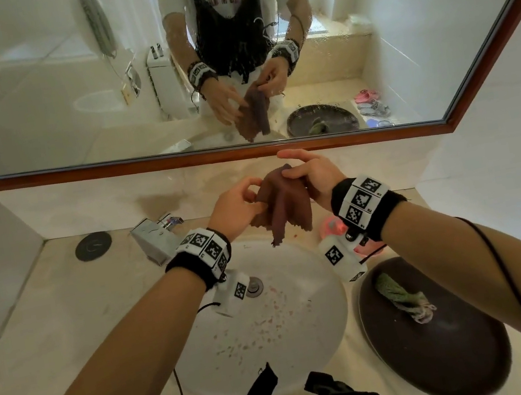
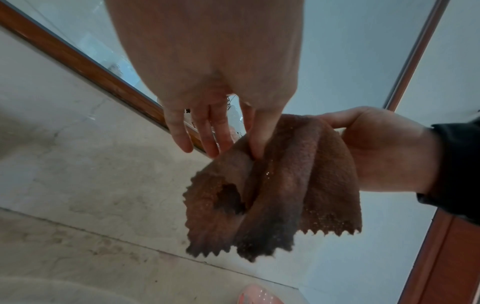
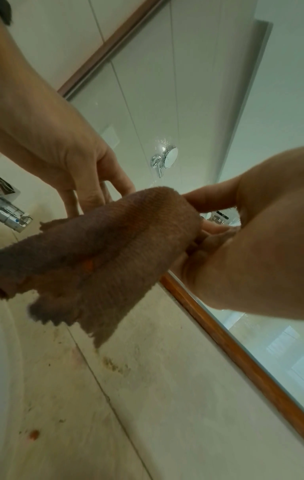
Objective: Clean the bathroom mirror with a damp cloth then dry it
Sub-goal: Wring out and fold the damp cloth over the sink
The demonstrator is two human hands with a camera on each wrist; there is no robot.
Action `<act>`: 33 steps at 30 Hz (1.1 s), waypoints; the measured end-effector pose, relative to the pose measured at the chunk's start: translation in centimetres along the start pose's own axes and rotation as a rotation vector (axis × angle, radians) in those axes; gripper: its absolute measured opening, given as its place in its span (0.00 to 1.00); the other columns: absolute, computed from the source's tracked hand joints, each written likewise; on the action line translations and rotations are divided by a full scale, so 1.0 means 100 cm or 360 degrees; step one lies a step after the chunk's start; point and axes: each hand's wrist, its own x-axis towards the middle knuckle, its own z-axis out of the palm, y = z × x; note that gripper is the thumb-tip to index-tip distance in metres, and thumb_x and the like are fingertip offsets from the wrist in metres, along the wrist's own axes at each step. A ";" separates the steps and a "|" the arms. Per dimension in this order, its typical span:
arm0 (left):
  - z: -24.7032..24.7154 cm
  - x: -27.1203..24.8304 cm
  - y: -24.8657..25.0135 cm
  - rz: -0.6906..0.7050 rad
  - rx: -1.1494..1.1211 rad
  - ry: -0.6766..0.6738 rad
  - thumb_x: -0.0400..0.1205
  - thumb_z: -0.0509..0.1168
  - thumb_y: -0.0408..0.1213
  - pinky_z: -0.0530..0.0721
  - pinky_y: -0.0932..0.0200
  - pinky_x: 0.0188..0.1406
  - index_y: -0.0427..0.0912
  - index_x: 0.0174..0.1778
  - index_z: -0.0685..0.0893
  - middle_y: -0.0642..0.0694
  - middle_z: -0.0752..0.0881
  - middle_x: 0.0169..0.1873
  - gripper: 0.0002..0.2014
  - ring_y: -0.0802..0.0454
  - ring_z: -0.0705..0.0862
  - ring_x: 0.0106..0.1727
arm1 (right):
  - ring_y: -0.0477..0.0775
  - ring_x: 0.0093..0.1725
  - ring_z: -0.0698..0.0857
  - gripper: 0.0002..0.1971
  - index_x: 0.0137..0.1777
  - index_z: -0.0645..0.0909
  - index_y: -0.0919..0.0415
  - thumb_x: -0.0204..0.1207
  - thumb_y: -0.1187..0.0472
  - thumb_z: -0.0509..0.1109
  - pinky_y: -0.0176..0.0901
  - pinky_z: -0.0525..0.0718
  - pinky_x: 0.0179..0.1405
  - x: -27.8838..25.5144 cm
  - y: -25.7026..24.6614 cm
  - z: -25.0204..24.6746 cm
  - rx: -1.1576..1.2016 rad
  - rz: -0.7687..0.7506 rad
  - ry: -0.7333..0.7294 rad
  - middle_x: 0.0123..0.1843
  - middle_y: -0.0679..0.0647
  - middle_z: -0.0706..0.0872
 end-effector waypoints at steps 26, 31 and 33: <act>0.011 0.031 0.025 0.0035 0.0346 -0.0025 0.77 0.57 0.21 0.86 0.53 0.51 0.47 0.49 0.88 0.47 0.88 0.44 0.19 0.47 0.87 0.51 | 0.50 0.50 0.86 0.10 0.39 0.88 0.43 0.69 0.62 0.74 0.43 0.83 0.53 -0.015 0.006 -0.045 -0.1110 -0.0398 0.0487 0.42 0.45 0.90; 0.020 0.028 0.031 0.0025 0.0276 -0.0089 0.81 0.60 0.26 0.89 0.47 0.48 0.50 0.47 0.85 0.43 0.88 0.41 0.14 0.47 0.88 0.41 | 0.51 0.49 0.84 0.05 0.42 0.87 0.45 0.72 0.58 0.74 0.48 0.82 0.54 -0.018 0.004 -0.050 -0.1257 -0.0490 0.0431 0.45 0.48 0.88; 0.025 0.024 0.032 -0.0021 0.0275 -0.0211 0.82 0.64 0.31 0.89 0.49 0.45 0.53 0.52 0.84 0.46 0.87 0.37 0.11 0.48 0.87 0.37 | 0.53 0.51 0.83 0.04 0.41 0.85 0.46 0.74 0.58 0.73 0.50 0.81 0.56 -0.016 0.002 -0.052 -0.1246 -0.0511 0.0394 0.50 0.52 0.85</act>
